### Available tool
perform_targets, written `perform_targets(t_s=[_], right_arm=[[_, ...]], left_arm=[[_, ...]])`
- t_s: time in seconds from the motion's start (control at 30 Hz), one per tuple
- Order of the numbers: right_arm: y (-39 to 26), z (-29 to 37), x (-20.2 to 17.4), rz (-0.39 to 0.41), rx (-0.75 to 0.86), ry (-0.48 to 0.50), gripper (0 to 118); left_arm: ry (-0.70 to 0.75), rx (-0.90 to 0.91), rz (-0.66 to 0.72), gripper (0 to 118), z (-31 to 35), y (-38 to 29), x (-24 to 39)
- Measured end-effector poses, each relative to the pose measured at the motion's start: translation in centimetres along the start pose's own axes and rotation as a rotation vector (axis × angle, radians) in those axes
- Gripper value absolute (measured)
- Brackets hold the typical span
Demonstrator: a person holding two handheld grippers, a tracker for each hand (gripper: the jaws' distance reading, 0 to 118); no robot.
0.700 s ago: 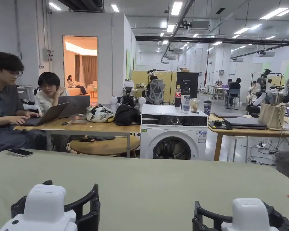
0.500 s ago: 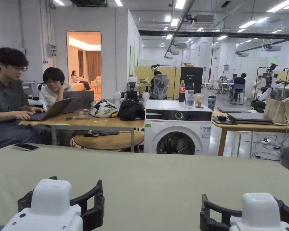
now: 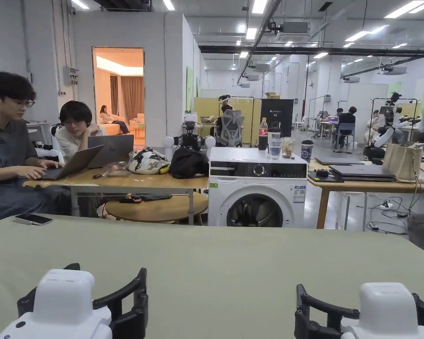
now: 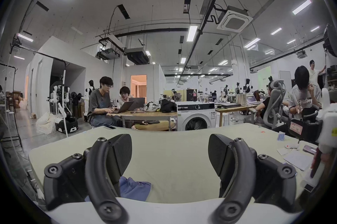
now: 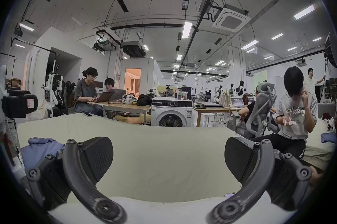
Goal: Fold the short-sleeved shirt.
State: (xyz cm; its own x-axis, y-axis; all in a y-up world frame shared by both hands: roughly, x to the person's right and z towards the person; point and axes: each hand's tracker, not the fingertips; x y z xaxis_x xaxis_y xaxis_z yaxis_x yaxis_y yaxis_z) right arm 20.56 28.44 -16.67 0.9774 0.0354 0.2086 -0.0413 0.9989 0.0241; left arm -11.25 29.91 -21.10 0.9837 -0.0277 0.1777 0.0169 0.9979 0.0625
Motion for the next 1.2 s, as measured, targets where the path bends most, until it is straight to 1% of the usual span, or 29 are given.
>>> perform_targets(t_s=[0.17,0.3,0.57,0.77,0.87,0.93,0.97,1.0,1.03,1.07,1.1,1.17,1.2], right_arm=[[0.0,0.0,-0.1,-0.002,0.005,0.01,118],[-0.3,-0.3,-0.2,0.021,-0.012,0.004,118],[-0.5,-0.4,-0.1,0.014,-0.016,0.01,118],[-0.5,-0.4,0.2,-0.021,-0.014,0.021,118],[-0.4,-0.3,0.2,-0.023,-0.012,0.028,118],[-0.3,-0.2,0.1,-0.023,-0.006,0.037,112],[-0.2,-0.1,0.1,-0.022,-0.004,0.042,106],[-0.2,0.0,0.0,-0.019,-0.002,0.042,89],[-0.1,0.0,-0.1,-0.015,-0.003,0.045,72],[-0.1,-0.1,-0.2,-0.01,-0.007,0.048,56],[0.0,-0.3,-0.3,-0.004,-0.014,0.046,40],[-0.2,-0.3,-0.6,0.004,-0.018,0.043,36],[-0.3,-0.3,-0.6,0.004,-0.022,0.052,29]], left_arm=[[-0.009,-0.017,-0.072,87,-0.3,-0.1,1.3],[-0.008,-0.016,-0.089,87,-0.3,-0.2,1.7],[-0.003,-0.007,-0.062,87,-0.1,-0.4,1.1],[0.011,0.014,-0.051,87,0.3,-0.2,0.6],[0.015,0.024,-0.036,87,0.4,-0.1,0.3],[0.021,0.029,-0.028,87,0.4,-0.1,0.2],[0.022,0.032,-0.025,86,0.4,-0.1,0.1],[0.02,0.034,-0.021,85,0.5,0.0,0.0],[0.018,0.037,-0.016,80,0.6,0.0,-0.1],[0.015,0.04,-0.012,71,0.7,0.1,-0.1],[0.012,0.042,-0.01,54,0.7,0.2,-0.2],[0.021,0.036,-0.018,24,0.7,0.3,-0.1],[0.022,0.034,-0.026,5,0.6,0.3,-0.1]])
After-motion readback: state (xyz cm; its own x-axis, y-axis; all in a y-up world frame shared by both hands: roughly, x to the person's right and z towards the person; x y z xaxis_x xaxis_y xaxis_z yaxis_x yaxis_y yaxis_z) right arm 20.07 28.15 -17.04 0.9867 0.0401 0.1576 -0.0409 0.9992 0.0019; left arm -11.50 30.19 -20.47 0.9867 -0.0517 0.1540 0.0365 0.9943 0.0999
